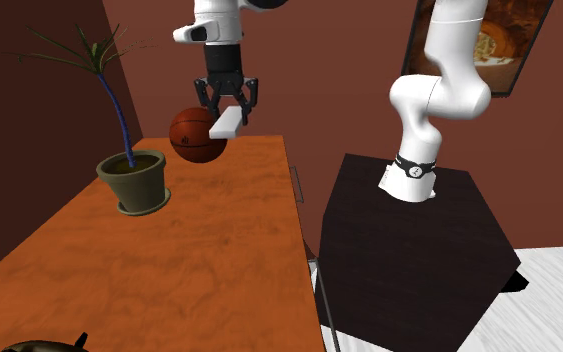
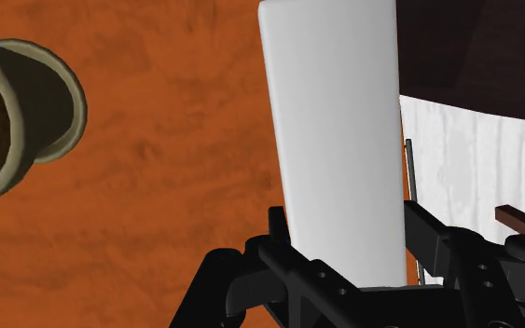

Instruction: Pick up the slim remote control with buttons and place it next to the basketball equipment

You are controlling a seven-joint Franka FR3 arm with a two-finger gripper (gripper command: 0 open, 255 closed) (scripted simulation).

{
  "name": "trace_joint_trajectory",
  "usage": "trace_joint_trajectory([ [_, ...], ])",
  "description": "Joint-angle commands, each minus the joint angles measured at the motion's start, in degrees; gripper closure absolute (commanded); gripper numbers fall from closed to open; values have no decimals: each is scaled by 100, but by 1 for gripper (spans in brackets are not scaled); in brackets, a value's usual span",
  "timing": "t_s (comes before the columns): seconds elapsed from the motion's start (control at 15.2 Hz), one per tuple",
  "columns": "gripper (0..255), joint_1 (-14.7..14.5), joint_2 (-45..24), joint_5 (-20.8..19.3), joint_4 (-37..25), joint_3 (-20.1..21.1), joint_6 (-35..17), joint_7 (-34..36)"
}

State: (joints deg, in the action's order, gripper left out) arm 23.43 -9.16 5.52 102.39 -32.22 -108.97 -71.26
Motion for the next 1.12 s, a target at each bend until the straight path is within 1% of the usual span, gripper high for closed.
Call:
trace_joint_trajectory([
  [0.0,255,124,64,-27,95,-97,-33,-224],
  [0.53,255,670,258,-115,344,-536,-89,-1195],
  [1.06,255,1344,35,57,157,-966,-32,-2340],
])
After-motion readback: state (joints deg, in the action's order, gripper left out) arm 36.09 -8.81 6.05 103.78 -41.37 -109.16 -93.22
